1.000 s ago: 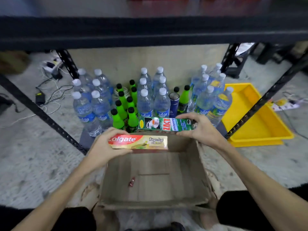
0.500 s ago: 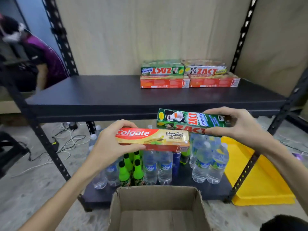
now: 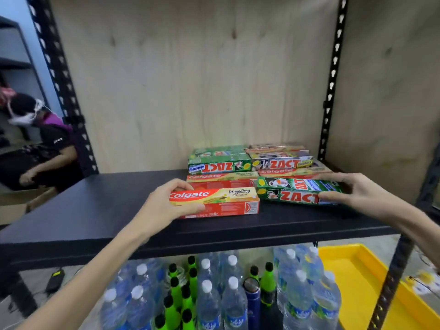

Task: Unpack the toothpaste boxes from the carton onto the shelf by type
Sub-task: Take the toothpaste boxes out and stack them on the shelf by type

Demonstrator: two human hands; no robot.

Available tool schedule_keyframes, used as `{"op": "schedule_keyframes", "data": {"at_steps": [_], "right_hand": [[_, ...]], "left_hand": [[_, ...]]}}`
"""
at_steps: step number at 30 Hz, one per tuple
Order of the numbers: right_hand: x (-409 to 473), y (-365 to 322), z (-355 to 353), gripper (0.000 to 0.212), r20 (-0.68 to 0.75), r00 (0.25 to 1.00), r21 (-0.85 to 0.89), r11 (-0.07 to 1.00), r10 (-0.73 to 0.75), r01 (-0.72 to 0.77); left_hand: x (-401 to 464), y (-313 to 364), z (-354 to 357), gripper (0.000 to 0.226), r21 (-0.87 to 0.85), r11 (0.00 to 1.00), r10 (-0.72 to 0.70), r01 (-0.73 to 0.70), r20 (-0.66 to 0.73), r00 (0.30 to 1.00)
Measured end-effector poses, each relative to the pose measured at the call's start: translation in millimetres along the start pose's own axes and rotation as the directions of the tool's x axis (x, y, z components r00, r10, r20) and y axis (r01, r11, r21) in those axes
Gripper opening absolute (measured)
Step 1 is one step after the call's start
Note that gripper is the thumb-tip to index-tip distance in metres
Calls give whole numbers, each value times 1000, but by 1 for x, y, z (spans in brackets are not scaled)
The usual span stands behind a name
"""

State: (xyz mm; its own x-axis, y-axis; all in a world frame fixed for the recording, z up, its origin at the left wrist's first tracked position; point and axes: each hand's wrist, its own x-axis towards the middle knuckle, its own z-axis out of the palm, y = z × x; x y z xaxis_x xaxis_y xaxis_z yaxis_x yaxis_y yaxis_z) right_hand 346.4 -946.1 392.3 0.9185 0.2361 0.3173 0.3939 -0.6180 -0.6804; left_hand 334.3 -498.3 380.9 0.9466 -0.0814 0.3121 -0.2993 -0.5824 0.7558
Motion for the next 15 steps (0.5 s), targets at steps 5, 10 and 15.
{"op": "schedule_keyframes", "data": {"at_steps": [5, 10, 15], "right_hand": [[28, 40, -6, 59, -16, 1000, -146, 989, -6, 3], [41, 59, 2, 43, -72, 994, -182, 981, -82, 68], [42, 66, -1, 43, -149, 985, -247, 968, -89, 50]], "left_hand": [[33, -11, 18, 52, 195, 980, 49, -43, -28, 998], [53, -11, 31, 69, 337, 934, 151, -117, -76, 986], [57, -10, 37, 92, 284, 945, 208, -159, -149, 967]]}}
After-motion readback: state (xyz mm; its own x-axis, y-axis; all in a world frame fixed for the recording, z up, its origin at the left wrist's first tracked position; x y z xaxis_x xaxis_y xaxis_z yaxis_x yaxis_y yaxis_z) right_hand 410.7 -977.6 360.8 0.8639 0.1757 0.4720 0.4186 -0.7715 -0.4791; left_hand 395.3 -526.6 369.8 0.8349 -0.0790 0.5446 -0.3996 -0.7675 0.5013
